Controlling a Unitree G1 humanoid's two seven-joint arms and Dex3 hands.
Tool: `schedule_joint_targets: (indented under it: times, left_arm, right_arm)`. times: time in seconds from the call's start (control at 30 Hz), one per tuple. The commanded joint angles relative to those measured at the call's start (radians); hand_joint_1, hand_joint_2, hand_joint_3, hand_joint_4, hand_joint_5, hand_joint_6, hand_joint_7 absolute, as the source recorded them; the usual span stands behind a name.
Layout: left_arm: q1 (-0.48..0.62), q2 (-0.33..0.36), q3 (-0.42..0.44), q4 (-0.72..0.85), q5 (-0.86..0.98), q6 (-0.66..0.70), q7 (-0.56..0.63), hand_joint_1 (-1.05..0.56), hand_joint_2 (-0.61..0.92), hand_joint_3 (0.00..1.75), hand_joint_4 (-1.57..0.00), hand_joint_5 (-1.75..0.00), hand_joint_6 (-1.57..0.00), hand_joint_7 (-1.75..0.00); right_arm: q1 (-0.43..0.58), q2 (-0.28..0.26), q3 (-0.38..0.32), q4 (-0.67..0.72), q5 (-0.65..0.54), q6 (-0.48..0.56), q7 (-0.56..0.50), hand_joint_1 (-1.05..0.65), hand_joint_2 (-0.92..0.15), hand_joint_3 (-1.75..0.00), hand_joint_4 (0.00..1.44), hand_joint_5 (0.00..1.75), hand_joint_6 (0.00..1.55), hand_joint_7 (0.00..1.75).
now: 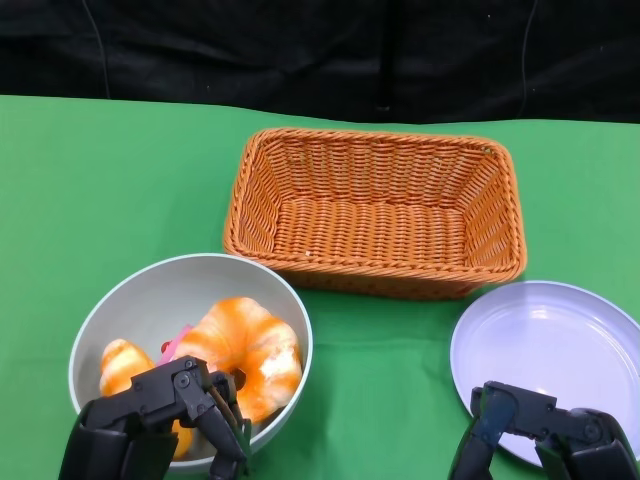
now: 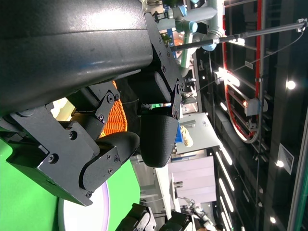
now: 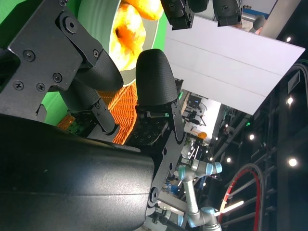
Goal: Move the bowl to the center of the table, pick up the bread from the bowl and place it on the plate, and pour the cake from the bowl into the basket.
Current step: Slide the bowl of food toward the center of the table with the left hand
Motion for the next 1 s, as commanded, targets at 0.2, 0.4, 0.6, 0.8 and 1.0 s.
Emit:
schedule_joint_targets:
  times: [0.2,0.4,0.6,0.8,1.0]
  left_arm:
    - [0.004,0.013,0.009,0.008,-0.015,-0.017,-0.011,-0.07,0.45,1.25,-0.93,-1.64,-0.89,-1.38]
    - [0.002,0.012,0.006,0.010,-0.020,-0.015,-0.013,-0.07,0.46,1.25,-0.93,-1.64,-0.90,-1.37]
    - [0.005,0.013,0.013,-0.004,-0.011,-0.014,-0.008,-0.08,0.44,1.32,-0.93,-1.64,-0.90,-1.38]
    - [-0.015,0.027,0.035,-0.003,-0.036,-0.020,-0.022,-0.09,0.52,1.10,-0.86,-1.47,-0.85,-1.23]
    - [-0.057,0.082,0.095,-0.003,-0.011,-0.033,-0.032,-0.28,0.69,0.59,-0.71,-0.98,-0.78,-0.61]
  right_arm:
    - [0.007,-0.007,-0.005,-0.007,0.006,0.000,-0.001,-0.02,-0.14,-1.75,0.91,1.72,0.88,1.44]
    - [0.009,-0.007,-0.002,-0.012,0.011,0.011,0.001,-0.03,-0.15,-1.75,0.91,1.72,0.87,1.43]
    - [0.009,-0.005,-0.003,-0.011,0.005,0.002,-0.003,-0.04,-0.14,-1.75,0.92,1.72,0.87,1.43]
    - [0.008,-0.004,-0.001,-0.008,0.008,0.003,-0.003,-0.04,-0.14,-1.75,0.91,1.72,0.87,1.43]
    - [0.008,-0.003,-0.001,-0.008,0.003,0.001,-0.005,-0.05,-0.15,-1.75,0.91,1.72,0.87,1.43]
